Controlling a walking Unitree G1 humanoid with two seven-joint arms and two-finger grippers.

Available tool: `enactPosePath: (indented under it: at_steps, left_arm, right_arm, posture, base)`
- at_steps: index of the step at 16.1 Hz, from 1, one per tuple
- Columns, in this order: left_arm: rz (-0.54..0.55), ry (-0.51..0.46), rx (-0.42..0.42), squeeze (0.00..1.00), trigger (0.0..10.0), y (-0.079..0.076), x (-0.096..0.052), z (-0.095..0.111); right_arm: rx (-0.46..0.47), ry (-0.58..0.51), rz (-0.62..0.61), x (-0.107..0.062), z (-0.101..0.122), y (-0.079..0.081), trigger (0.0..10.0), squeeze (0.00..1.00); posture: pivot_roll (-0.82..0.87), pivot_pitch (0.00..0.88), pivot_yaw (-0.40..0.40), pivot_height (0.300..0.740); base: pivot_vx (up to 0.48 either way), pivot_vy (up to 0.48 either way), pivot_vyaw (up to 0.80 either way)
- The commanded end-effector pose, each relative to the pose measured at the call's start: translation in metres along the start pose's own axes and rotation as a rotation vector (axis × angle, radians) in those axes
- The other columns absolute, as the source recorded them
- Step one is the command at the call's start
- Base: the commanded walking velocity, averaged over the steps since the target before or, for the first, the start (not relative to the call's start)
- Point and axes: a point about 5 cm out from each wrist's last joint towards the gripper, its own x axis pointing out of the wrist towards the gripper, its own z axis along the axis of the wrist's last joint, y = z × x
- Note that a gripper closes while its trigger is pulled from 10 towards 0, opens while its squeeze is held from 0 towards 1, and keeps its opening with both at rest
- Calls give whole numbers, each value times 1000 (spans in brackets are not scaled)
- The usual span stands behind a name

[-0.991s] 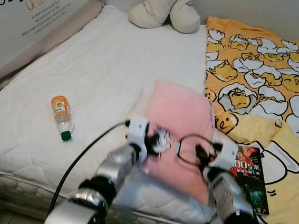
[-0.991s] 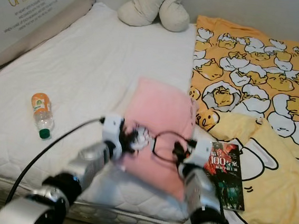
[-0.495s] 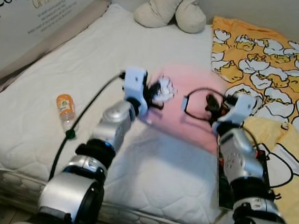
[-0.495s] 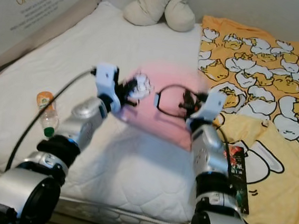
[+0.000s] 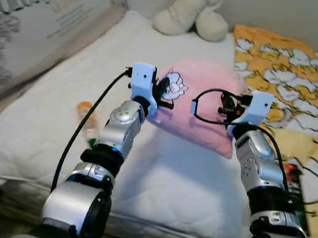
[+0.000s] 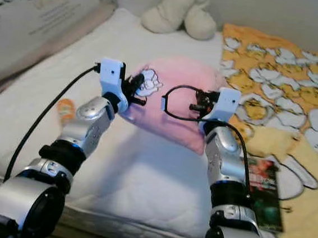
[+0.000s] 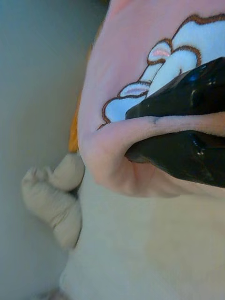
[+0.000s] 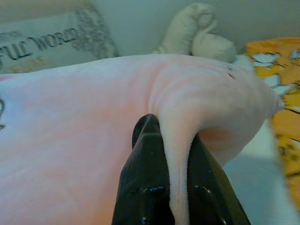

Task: Clean up the room

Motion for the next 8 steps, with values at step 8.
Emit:
enactPosePath:
  at_steps: [8]
  left_arm:
    - [33, -79, 30, 0, 10000, -4, -1, 11]
  right_arm:
    - [-51, -33, -27, -1, 13, -10, 10000, 0]
  posture:
    - [165, 0, 10, 740]
  base:
    - [0, 480, 294]
